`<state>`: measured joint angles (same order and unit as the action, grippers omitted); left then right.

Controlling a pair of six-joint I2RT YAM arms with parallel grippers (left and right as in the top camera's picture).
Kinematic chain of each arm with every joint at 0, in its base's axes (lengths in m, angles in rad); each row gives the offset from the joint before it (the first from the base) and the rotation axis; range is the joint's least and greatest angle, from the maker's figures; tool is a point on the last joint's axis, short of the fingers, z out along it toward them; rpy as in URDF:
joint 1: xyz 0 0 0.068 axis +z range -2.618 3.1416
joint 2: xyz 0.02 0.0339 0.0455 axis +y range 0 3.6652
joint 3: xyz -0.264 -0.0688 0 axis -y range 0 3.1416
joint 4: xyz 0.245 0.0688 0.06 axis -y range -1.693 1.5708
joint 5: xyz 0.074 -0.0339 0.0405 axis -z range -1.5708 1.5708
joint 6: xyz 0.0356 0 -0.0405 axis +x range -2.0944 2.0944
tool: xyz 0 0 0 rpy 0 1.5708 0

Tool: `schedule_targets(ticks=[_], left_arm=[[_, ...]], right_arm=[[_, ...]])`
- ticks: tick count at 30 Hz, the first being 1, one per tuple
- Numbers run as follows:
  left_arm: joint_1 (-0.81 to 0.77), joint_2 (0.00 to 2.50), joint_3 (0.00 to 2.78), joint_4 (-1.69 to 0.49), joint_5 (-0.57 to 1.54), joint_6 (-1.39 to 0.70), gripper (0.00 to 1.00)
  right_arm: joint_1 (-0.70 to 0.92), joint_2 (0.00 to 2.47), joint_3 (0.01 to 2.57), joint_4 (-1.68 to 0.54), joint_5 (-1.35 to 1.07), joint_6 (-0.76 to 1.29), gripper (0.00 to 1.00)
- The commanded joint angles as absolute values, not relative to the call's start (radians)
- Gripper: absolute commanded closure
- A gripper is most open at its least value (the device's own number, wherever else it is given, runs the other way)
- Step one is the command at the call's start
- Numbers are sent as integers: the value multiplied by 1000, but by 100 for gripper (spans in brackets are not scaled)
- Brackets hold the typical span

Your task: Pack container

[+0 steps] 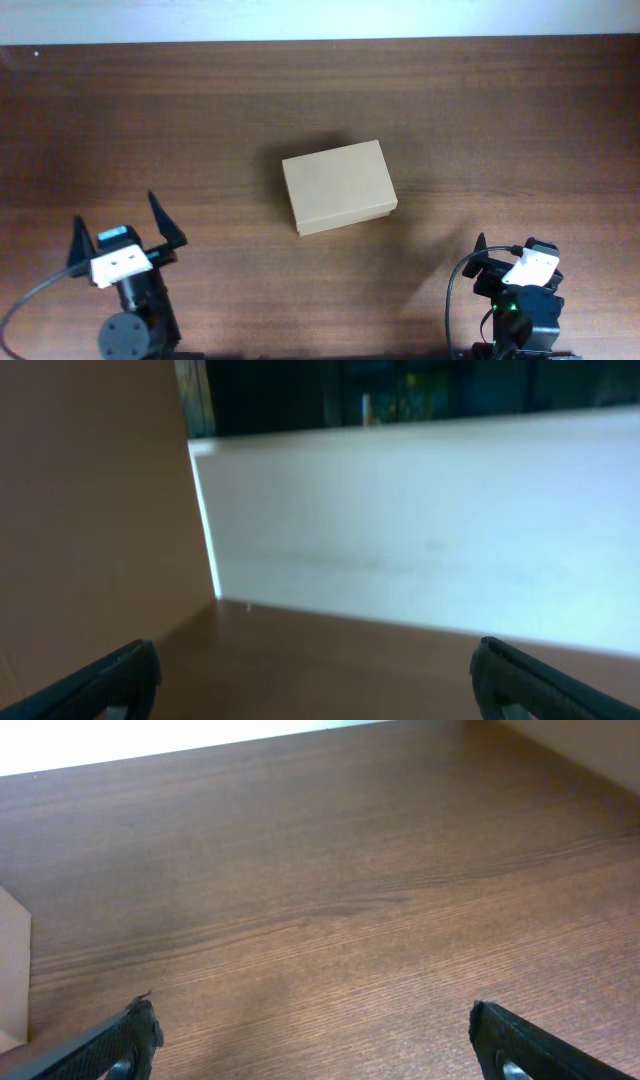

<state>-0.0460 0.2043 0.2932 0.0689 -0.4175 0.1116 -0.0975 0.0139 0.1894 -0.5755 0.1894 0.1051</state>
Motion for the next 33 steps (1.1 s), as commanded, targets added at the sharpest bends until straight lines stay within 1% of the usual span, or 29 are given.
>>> schedule_targets(ticks=[1, 10, 16, 33], left_arm=[[-40, 121, 186, 78, -423, 117, 1], [-2, 5, 7, 78, -416, 118, 1], [10, 5, 9, -49, -408, 117, 1], [10, 5, 9, -52, -408, 118, 1]], right_arm=[[-104, 4, 183, -572, 187, 113, 1], [-104, 4, 183, -572, 187, 113, 1], [-104, 4, 183, -572, 187, 113, 1], [-104, 4, 183, -572, 187, 113, 1]])
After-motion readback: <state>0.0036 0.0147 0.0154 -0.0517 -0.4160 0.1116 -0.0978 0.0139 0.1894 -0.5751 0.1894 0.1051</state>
